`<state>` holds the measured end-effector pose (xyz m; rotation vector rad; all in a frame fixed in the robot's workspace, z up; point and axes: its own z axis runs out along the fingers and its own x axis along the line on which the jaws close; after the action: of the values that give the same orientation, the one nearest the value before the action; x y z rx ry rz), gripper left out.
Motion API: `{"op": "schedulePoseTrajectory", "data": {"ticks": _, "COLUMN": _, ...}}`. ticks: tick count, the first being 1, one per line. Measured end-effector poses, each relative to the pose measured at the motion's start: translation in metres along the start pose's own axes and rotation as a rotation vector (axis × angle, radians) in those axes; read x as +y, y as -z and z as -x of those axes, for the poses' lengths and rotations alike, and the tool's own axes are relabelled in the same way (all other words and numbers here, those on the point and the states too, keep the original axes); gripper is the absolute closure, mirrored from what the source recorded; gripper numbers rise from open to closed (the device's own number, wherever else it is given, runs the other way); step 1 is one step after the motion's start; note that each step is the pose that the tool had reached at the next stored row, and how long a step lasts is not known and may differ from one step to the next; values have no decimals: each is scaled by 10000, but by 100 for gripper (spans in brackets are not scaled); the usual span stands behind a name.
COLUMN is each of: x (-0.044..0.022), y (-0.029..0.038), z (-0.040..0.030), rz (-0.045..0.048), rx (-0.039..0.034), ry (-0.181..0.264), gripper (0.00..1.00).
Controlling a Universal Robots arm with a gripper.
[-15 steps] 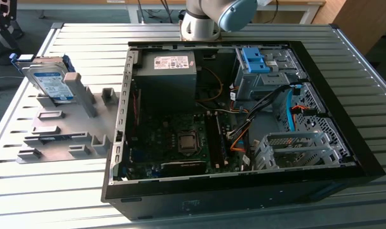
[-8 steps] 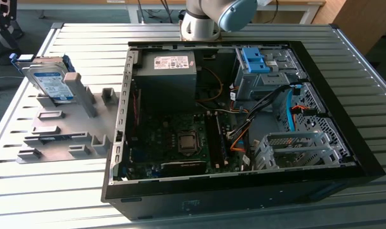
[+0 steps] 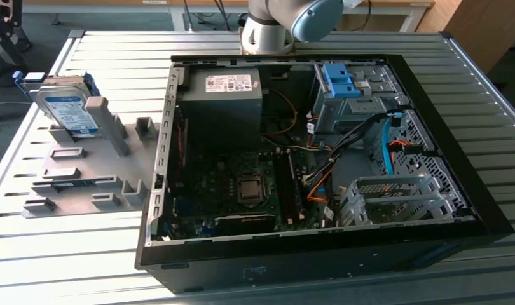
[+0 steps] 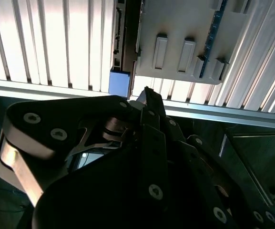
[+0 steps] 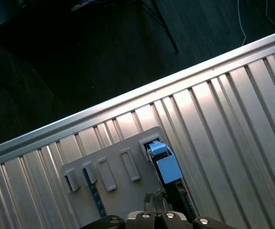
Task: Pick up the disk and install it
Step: 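Pick up the disk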
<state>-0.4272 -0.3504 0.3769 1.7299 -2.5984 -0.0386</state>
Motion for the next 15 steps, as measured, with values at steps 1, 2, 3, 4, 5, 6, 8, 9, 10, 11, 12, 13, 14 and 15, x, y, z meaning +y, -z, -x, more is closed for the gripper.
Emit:
{"op": "schedulePoseTrajectory", "data": {"ticks": 1, "x": 0, "y": 0, "z": 0, "rz": 0, "rx": 4, "ry": 96, "gripper": 89}}
{"op": "schedulePoseTrajectory", "data": {"ticks": 2, "x": 0, "y": 1, "z": 0, "rz": 0, "rx": 7, "ry": 206, "gripper": 89}}
{"op": "schedulePoseTrajectory", "data": {"ticks": 3, "x": 0, "y": 0, "z": 0, "rz": -1, "rx": 11, "ry": 334, "gripper": 89}}
{"op": "schedulePoseTrajectory", "data": {"ticks": 4, "x": 0, "y": 0, "z": 0, "rz": -1, "rx": 15, "ry": 456, "gripper": 89}}
{"op": "schedulePoseTrajectory", "data": {"ticks": 5, "x": 0, "y": 0, "z": 0, "rz": -2, "rx": 19, "ry": 585, "gripper": 89}}
{"op": "schedulePoseTrajectory", "data": {"ticks": 6, "x": 0, "y": 0, "z": 0, "rz": -2, "rx": 23, "ry": 722, "gripper": 89}}
{"op": "schedulePoseTrajectory", "data": {"ticks": 8, "x": 0, "y": 0, "z": 0, "rz": -3, "rx": 33, "ry": 1028, "gripper": 89}}
{"op": "schedulePoseTrajectory", "data": {"ticks": 9, "x": 0, "y": -1, "z": 0, "rz": -3, "rx": 38, "ry": 1199, "gripper": 89}}
{"op": "schedulePoseTrajectory", "data": {"ticks": 10, "x": 0, "y": -1, "z": 0, "rz": -4, "rx": 44, "ry": 1384, "gripper": 89}}
{"op": "schedulePoseTrajectory", "data": {"ticks": 11, "x": 0, "y": -1, "z": 0, "rz": -4, "rx": 49, "ry": 1562, "gripper": 89}}
{"op": "schedulePoseTrajectory", "data": {"ticks": 12, "x": 0, "y": -2, "z": 0, "rz": -5, "rx": 55, "ry": 1741, "gripper": 89}}
{"op": "schedulePoseTrajectory", "data": {"ticks": 13, "x": 0, "y": -2, "z": 0, "rz": -6, "rx": 60, "ry": 1919, "gripper": 89}}
{"op": "schedulePoseTrajectory", "data": {"ticks": 14, "x": 0, "y": -2, "z": 0, "rz": -6, "rx": 66, "ry": 2096, "gripper": 89}}
{"op": "schedulePoseTrajectory", "data": {"ticks": 15, "x": 0, "y": -2, "z": 0, "rz": -6, "rx": 71, "ry": 2257, "gripper": 89}}
